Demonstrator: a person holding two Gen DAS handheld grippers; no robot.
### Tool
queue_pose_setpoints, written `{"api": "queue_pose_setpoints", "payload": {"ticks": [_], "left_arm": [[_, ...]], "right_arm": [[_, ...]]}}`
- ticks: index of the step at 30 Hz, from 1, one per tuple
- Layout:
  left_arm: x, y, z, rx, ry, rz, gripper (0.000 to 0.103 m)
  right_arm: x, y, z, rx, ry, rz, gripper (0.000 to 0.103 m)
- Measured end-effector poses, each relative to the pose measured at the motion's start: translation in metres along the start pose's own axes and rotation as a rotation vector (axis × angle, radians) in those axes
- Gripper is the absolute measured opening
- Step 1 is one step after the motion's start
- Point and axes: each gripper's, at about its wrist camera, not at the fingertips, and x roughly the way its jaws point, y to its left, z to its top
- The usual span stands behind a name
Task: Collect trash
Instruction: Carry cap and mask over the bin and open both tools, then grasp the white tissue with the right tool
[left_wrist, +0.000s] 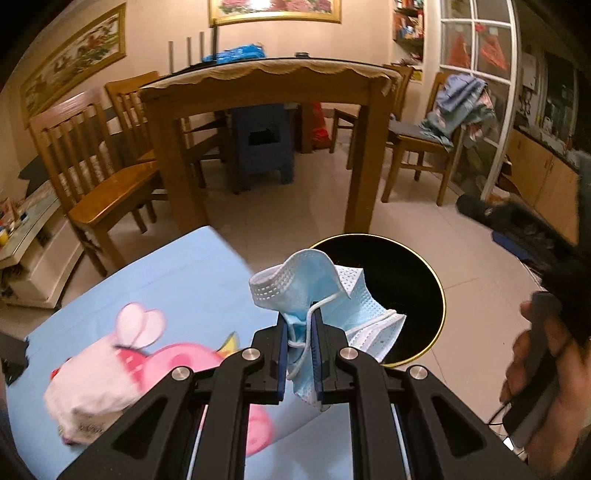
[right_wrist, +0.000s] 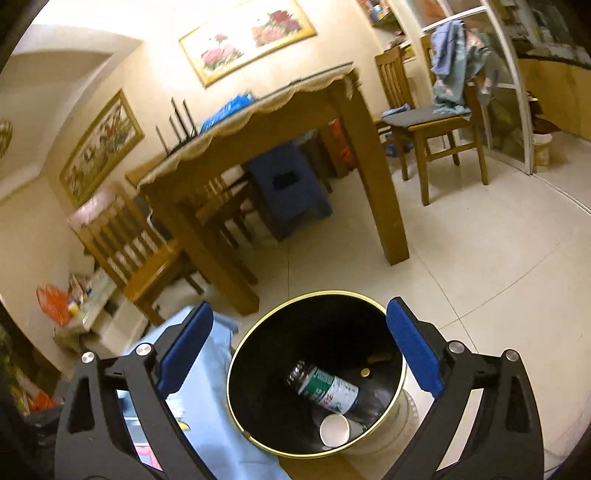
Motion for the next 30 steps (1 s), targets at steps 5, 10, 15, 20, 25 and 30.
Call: {"api": "queue_pose_setpoints", "payload": {"ticks": [5,10,15,20,25,30], "left_arm": [[0.033,-0.026,0.02,0.028,0.025,-0.034,0.013],[0.054,-0.039,0.027,0.056,0.03,-0.022,0.036],[0.064,-0.04,0.027,0.045,0.063,-0.071,0.039],[0.049,-0.035,0.02,0.047,0.038,-0.048,0.073],[0.009,-0.014,-0.01,0.057,0.01,0.032,0.094],[-0.044,0.012,-0.067,0.098,-0.009,0.063,0.096]], "right_arm": [[-0.018,-0.012,0.008,0.034,-0.043,-0.009,0.096],[-0.03,-0.018,0.012,0.05,-0.071,-0.015,0.096],[-0.04,-0.014,0.013,0.048,-0.102,-0.018,0.096],[-0.038,-0.007,0.01,0.031,-0.089,-0.018,0.096],[-0.028,0.019,0.003,-0.055,-0.055,0.009,0.096],[-0.011,0.074,-0.019,-0.231,0.016,0.116,0.097]]}}
